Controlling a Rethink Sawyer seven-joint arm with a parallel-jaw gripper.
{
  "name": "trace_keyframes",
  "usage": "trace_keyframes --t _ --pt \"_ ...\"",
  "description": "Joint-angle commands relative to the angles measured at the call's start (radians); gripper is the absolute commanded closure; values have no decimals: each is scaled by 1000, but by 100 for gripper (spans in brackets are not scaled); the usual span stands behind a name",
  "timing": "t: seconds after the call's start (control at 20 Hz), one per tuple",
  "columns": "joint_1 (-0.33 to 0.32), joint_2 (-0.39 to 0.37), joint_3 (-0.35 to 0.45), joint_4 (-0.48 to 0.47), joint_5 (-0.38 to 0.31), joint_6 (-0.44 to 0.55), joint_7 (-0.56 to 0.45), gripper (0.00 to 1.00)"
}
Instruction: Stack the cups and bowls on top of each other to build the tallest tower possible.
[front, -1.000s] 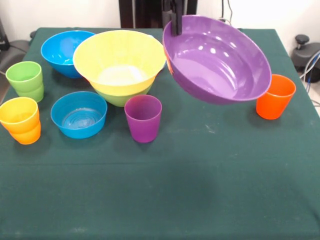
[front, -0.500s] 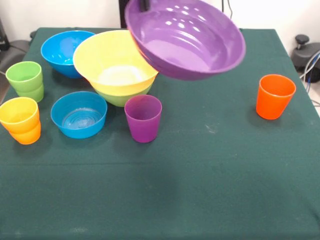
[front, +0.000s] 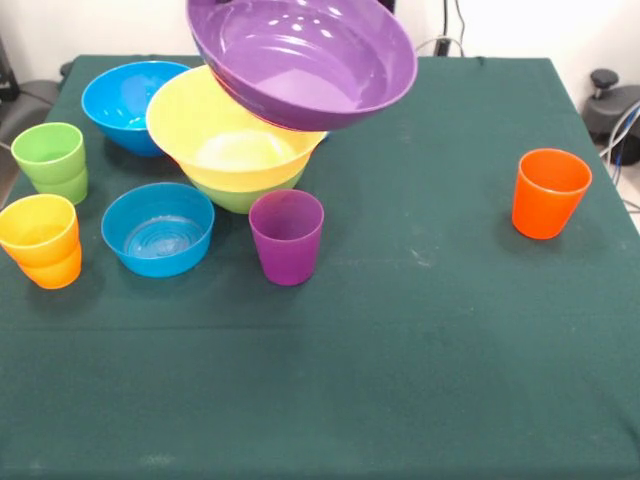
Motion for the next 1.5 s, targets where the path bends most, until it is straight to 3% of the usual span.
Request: trace_keyframes --t 0.05,0.6,0.75,0.95,1.5 --pt "-24 42 130 142 -143 -15 -260 100" --pt "-69 32 188 189 -217 -28 -211 100" --pt "-70 42 189 209 -247 -75 -168 100" --pt "-86 15 204 228 -240 -52 -155 100" --pt "-187 61 279 233 -246 -40 -177 100"
